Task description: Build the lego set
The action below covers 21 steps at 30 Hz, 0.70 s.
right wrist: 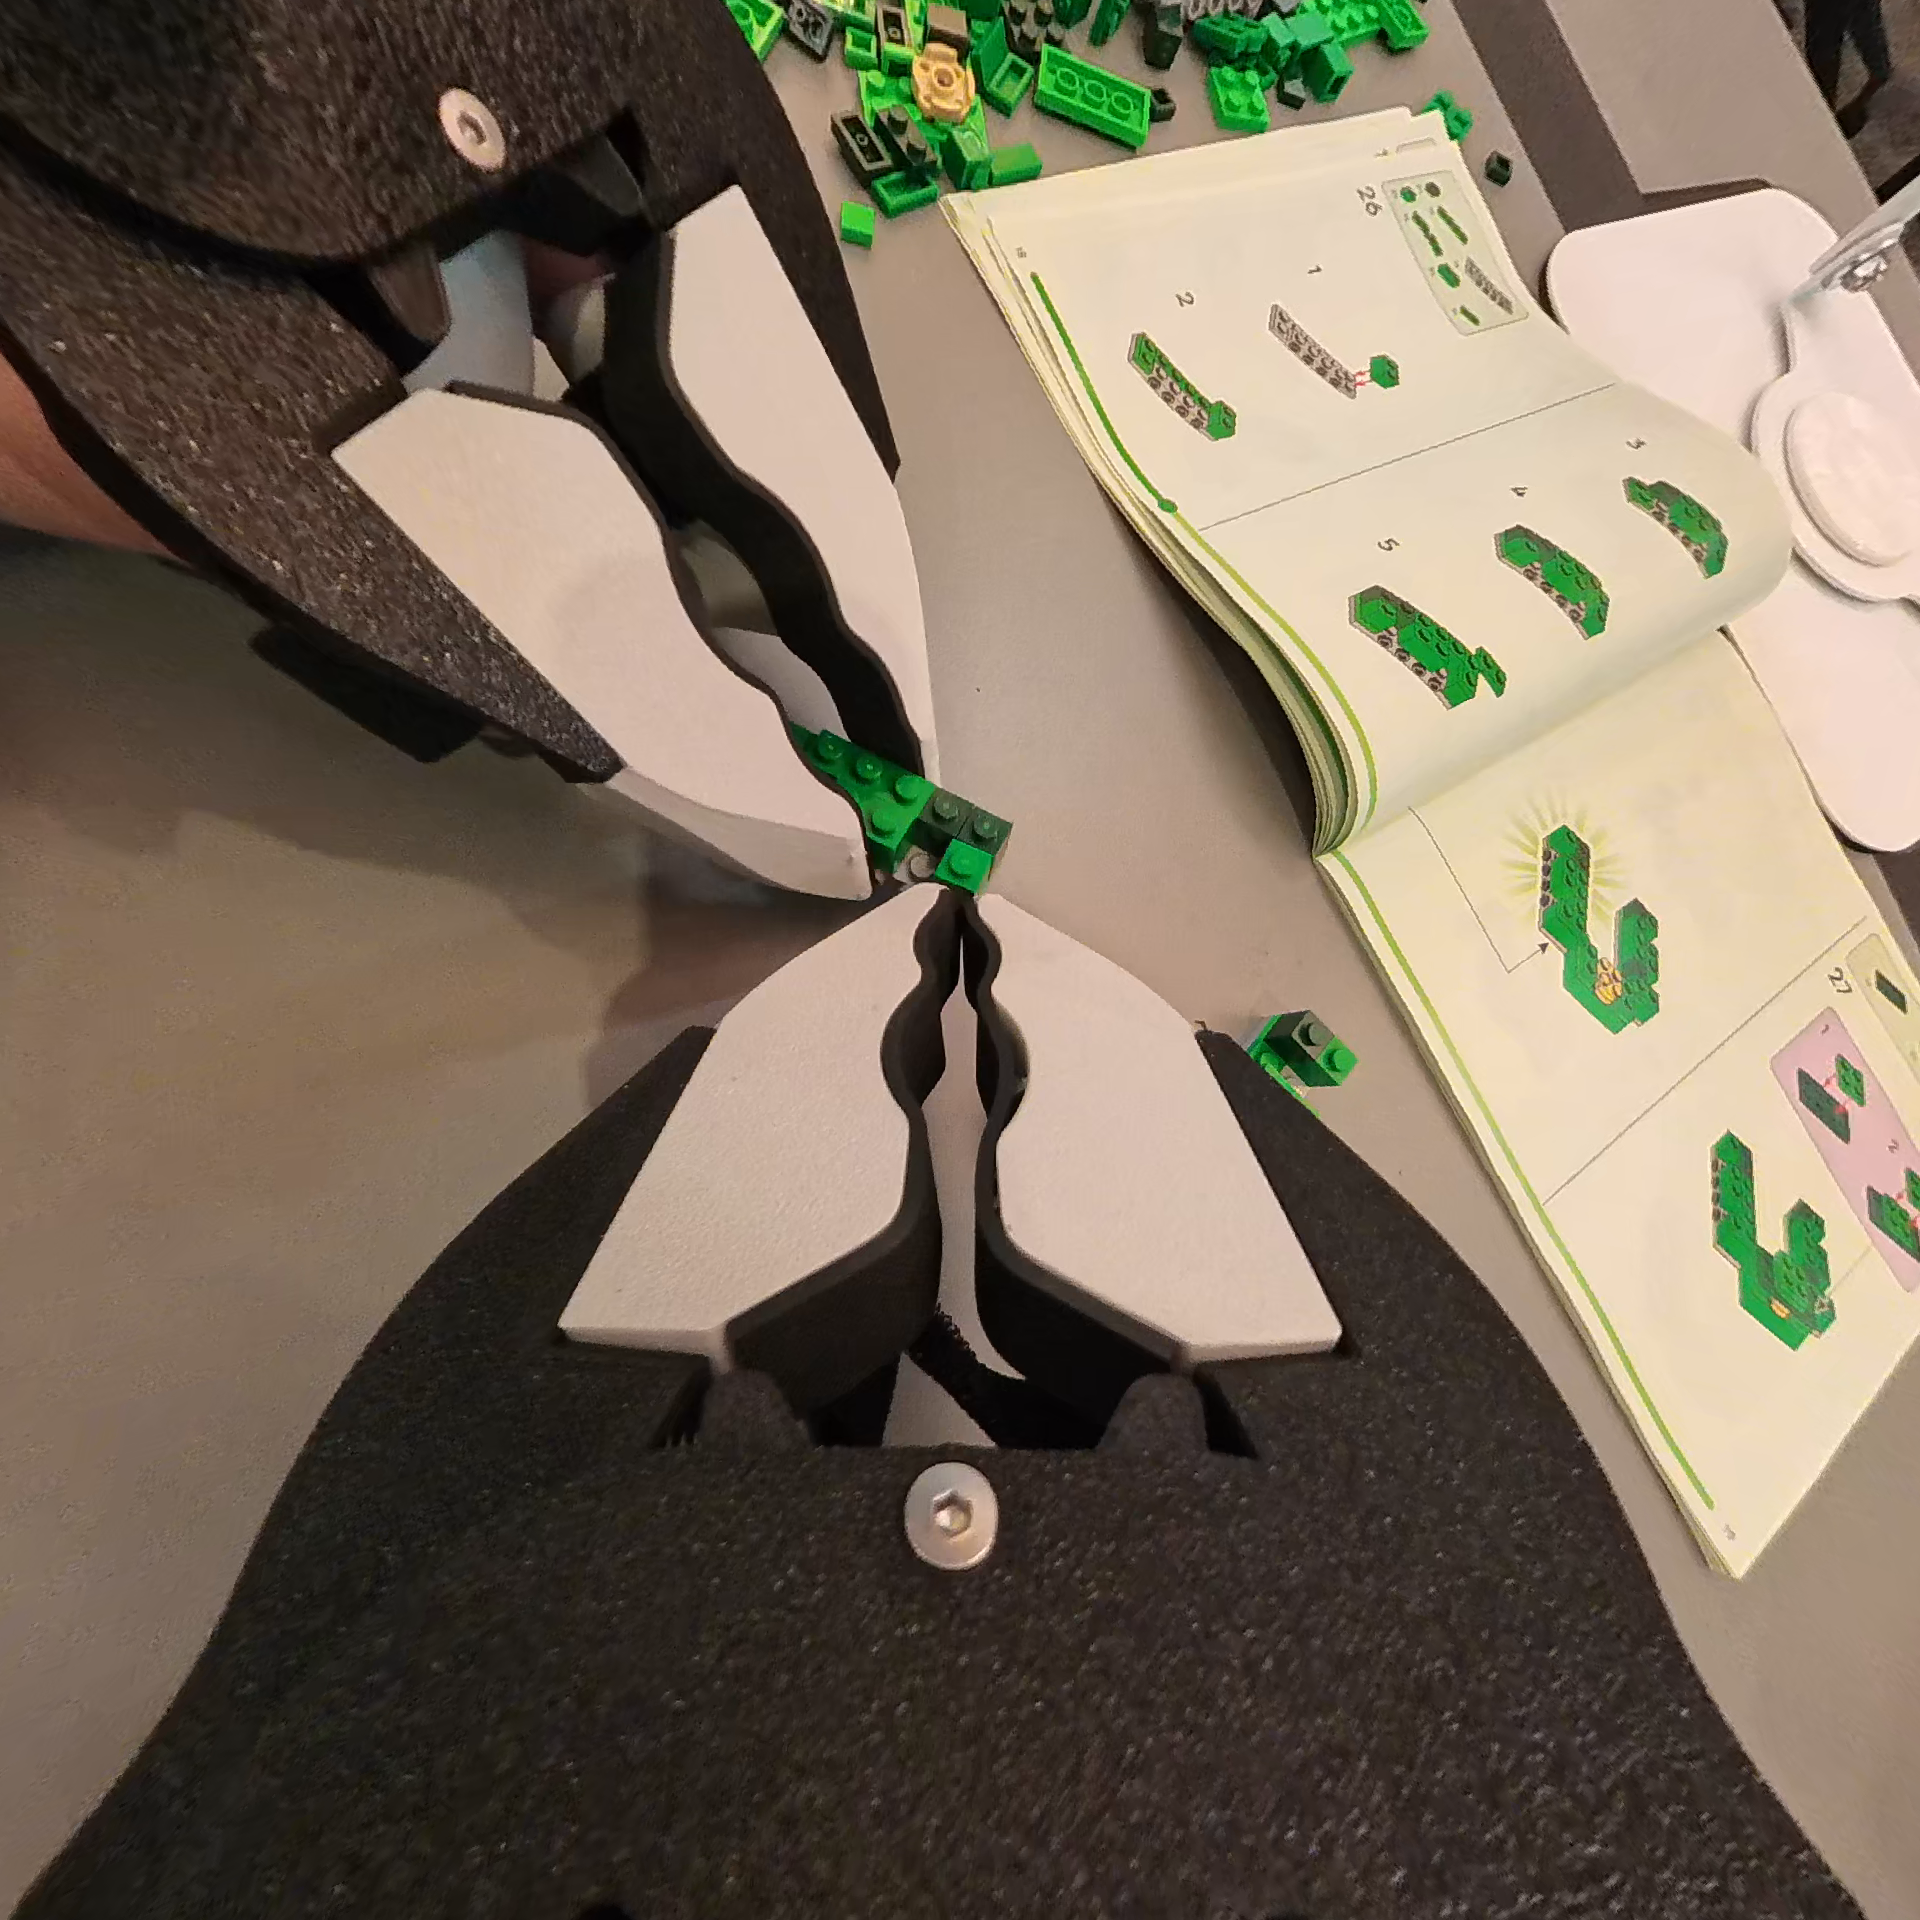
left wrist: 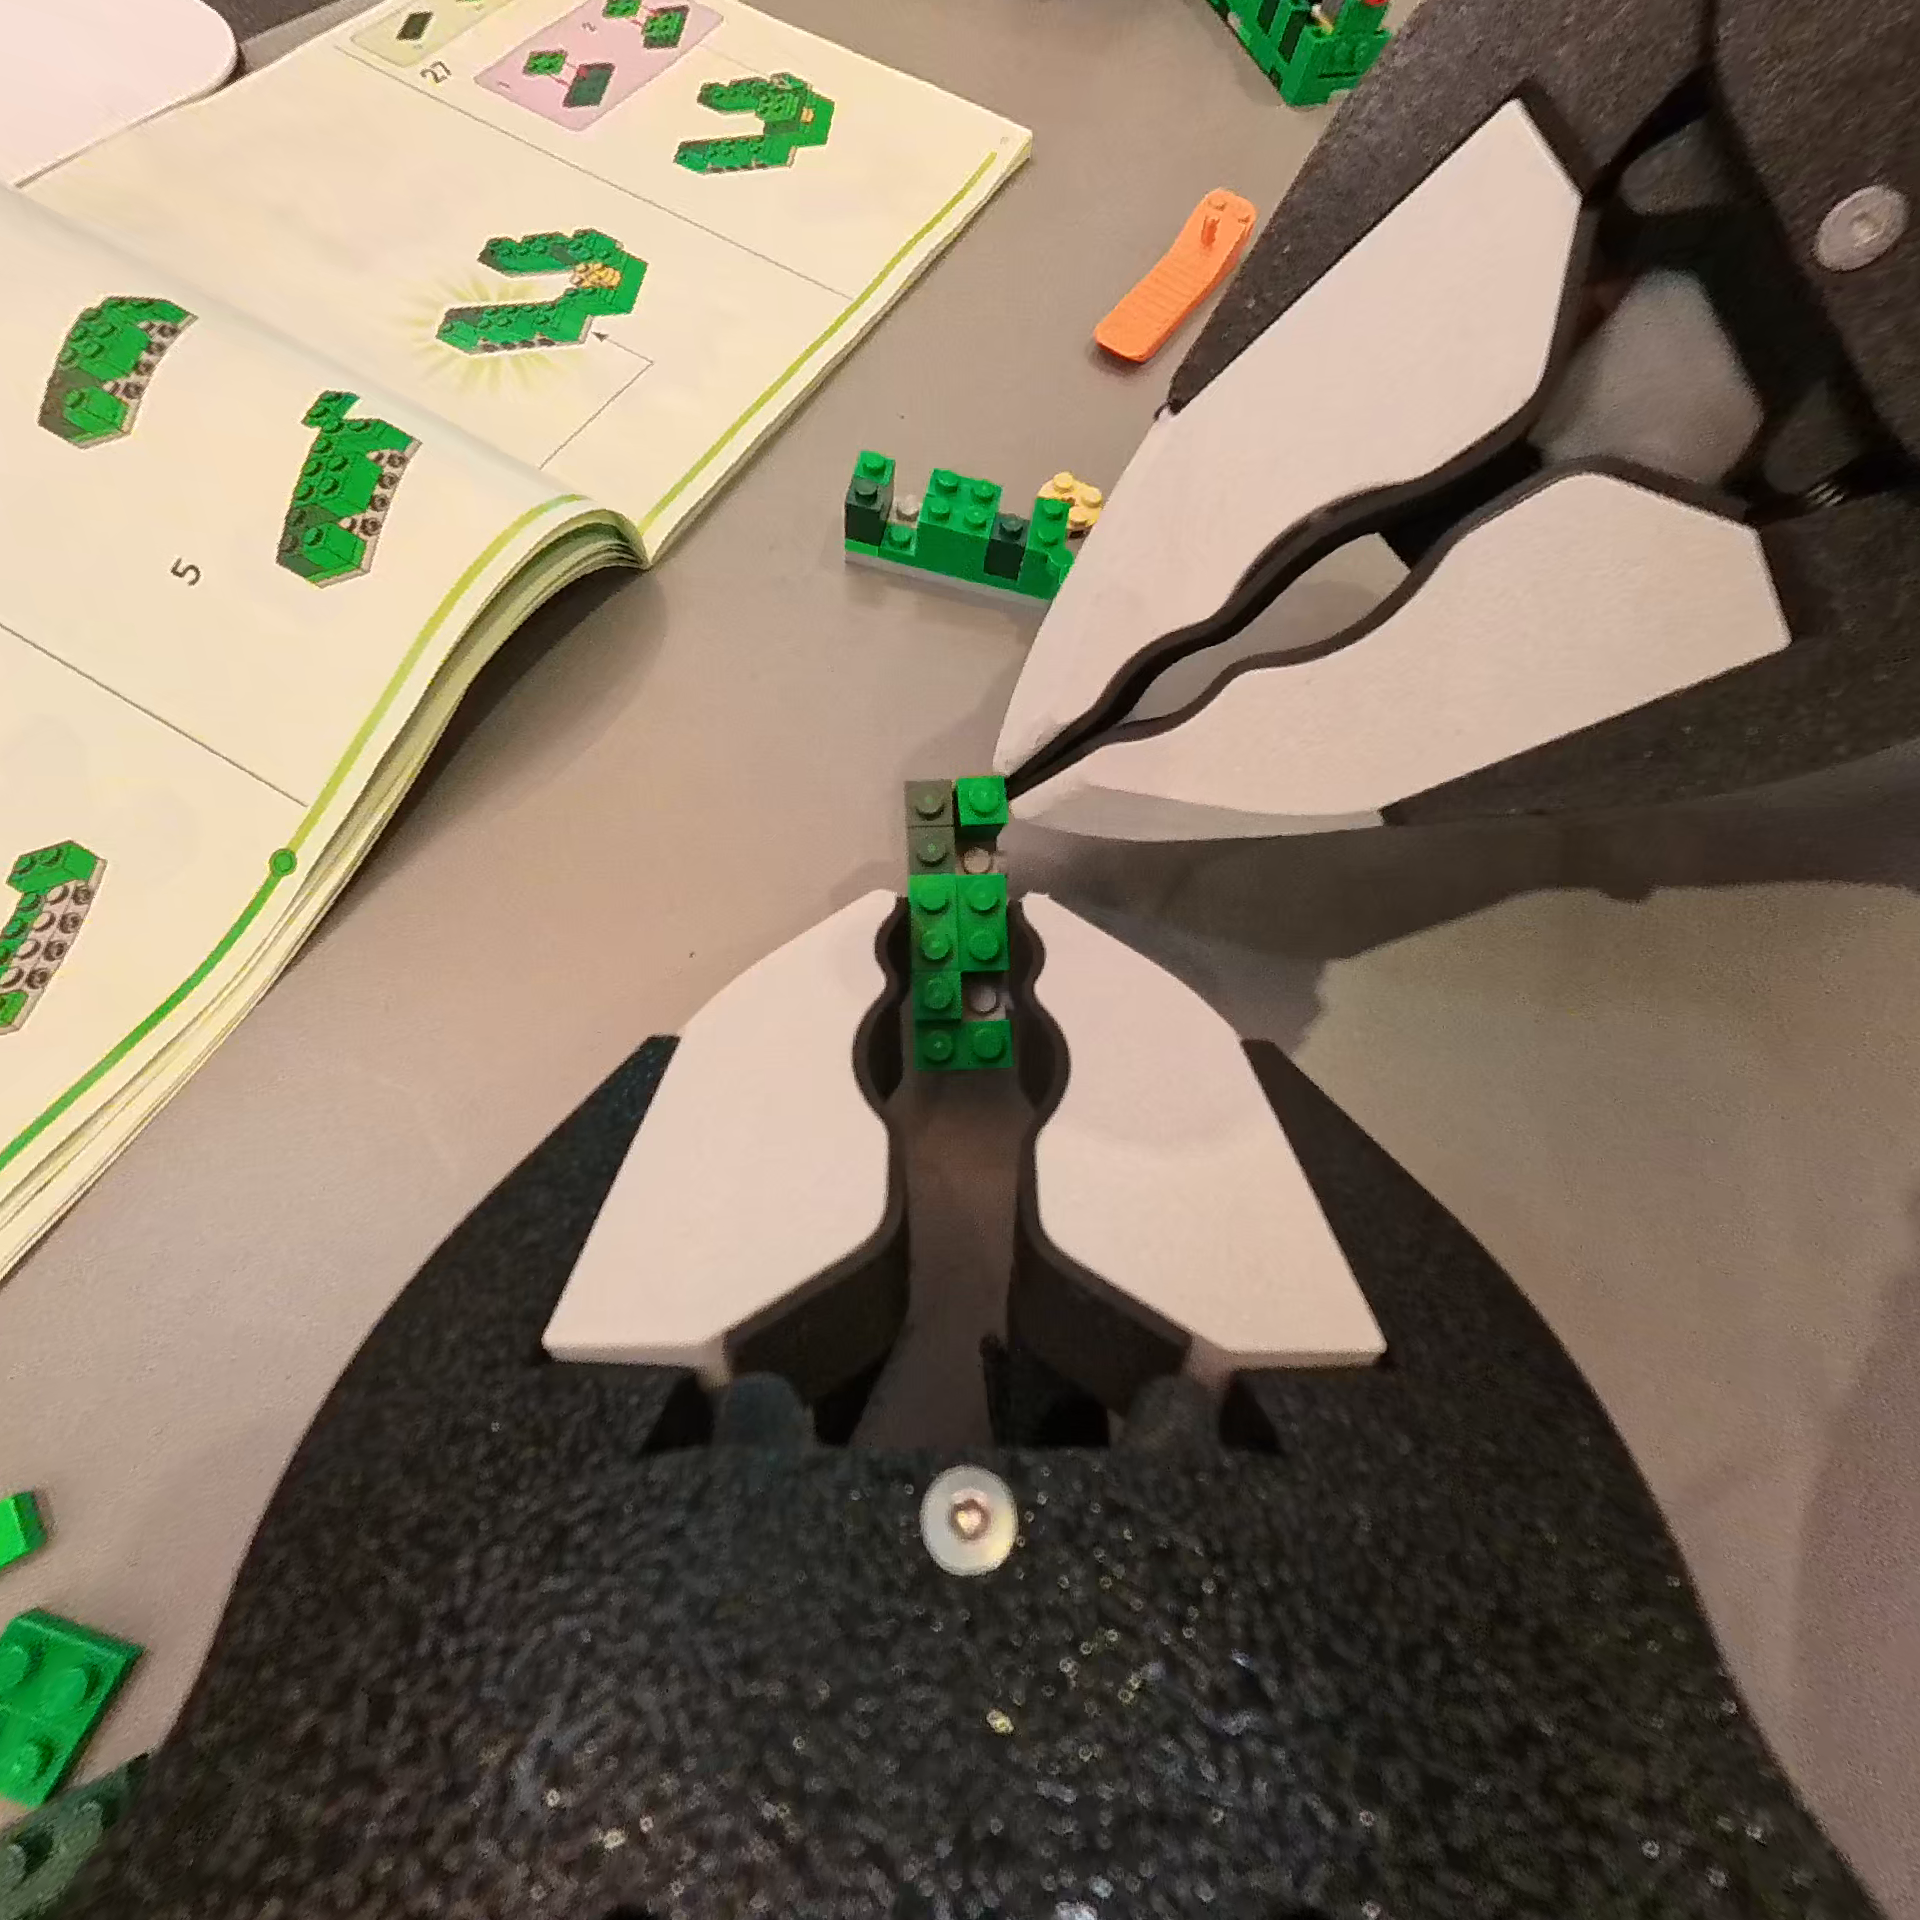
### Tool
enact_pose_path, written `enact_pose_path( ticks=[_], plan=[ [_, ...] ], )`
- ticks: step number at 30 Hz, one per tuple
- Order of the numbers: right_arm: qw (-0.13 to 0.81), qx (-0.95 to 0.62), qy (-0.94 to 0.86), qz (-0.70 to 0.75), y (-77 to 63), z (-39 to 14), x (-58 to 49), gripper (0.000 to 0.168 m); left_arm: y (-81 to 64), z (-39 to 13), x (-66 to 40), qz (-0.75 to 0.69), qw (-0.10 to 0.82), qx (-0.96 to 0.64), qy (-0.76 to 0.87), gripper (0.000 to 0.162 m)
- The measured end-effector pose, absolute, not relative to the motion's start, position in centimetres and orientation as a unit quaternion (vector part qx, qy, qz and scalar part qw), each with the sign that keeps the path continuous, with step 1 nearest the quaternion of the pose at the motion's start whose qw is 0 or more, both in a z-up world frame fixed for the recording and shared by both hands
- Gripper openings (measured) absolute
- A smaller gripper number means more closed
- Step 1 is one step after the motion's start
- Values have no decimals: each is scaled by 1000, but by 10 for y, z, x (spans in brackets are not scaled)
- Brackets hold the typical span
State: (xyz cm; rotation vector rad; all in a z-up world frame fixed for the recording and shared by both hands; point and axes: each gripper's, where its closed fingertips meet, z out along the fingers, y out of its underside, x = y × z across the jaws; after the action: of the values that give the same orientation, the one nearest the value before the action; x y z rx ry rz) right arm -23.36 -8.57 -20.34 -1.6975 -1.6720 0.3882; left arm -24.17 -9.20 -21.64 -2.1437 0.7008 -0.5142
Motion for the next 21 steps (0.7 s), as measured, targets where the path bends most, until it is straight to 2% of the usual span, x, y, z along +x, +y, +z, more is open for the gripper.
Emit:
enact_pose_path(
  ticks=[5, 10, 13, 15, 21],
  plan=[
    [364, -639, -661, 150, -88, -205, -229, 2, -92, -215, -242, -209, 403, -848, 273, 17],
    [433, -556, -703, 93, -85, -205, -225, 11, -92, -213, -243, -220, 403, -848, 266, 17],
    [475, -478, -738, 35, -90, -203, -225, 5, -91, -212, -244, -221, 404, -847, 265, 17],
    [465, -476, -745, 51, -98, -205, -227, 0, -92, -213, -244, -220, 403, -846, 270, 17],
    [460, -498, -730, 86, -97, -202, -228, 7, -97, -224, -245, -198, 370, -855, 304, 17]
  ],
)
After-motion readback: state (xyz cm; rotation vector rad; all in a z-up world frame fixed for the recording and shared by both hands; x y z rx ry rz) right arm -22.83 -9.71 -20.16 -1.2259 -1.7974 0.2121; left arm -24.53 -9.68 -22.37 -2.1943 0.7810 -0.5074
